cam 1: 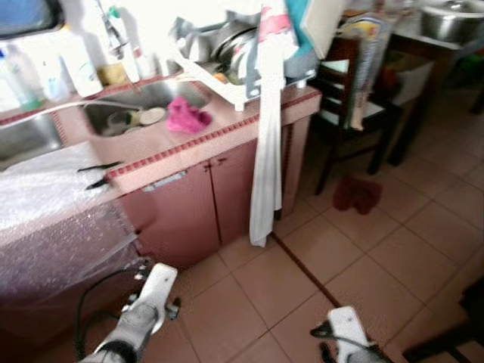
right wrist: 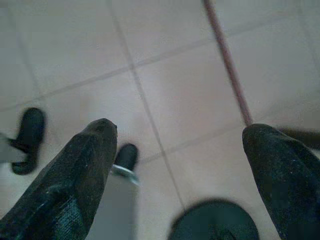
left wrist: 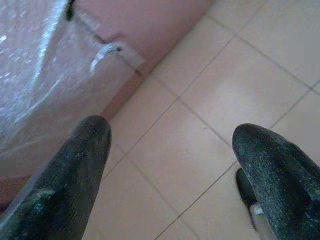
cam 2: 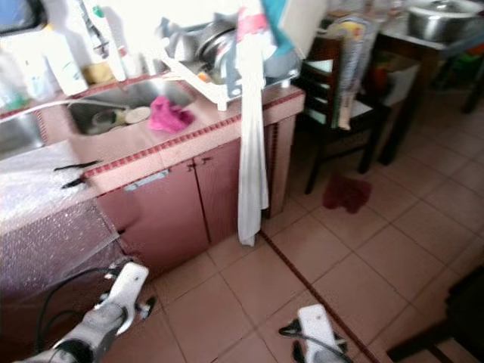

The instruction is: Kitchen organization

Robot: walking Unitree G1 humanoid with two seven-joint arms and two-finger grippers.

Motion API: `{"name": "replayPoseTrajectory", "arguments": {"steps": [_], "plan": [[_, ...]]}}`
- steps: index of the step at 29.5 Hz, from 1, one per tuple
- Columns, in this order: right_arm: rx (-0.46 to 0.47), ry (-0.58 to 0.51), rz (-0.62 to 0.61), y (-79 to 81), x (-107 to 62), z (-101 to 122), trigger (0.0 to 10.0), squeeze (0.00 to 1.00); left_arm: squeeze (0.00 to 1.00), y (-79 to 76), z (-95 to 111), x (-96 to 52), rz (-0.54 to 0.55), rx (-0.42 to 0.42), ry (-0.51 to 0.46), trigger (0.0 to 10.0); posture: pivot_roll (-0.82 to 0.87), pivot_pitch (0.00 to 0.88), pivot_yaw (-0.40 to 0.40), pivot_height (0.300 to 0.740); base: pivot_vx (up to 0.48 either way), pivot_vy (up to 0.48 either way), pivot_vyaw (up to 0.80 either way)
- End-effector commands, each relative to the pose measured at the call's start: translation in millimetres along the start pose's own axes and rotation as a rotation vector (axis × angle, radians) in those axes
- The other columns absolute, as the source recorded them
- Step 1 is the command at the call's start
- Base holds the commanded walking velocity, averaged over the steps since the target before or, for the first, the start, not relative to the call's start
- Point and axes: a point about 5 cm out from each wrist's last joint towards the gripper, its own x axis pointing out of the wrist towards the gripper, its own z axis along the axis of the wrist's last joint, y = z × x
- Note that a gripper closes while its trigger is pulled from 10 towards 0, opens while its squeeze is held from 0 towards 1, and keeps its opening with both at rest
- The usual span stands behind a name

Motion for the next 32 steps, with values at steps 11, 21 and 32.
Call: {"name": "replayPoseTrajectory", "arguments": {"steps": [11, 21, 32], "plan": [[0.001, 0.018, -0.013, -6.7, -1.2, -7.6, 10.0, 0.0, 0.0, -3.0, -2.3, -0.2, -0.006, -0.002, 0.007, 10.0, 0.0, 0.0, 0.048, 0.74, 0.0, 0.0, 0.0], [0.001, 0.026, -0.016, -6.6, -1.3, -8.3, 10.0, 0.0, 0.0, -3.4, -2.8, -0.3, -0.009, -0.005, 0.01, 10.0, 0.0, 0.0, 0.049, 0.74, 0.0, -0.37, 0.0], [0.015, 0.015, -0.032, -9.6, -1.4, -7.5, 10.0, 0.0, 0.0, -3.7, 1.0, 0.2, -0.006, 0.004, -0.004, 10.0, -0.01, 0.0, 0.046, 0.74, 0.0, -0.245, 0.0]]}}
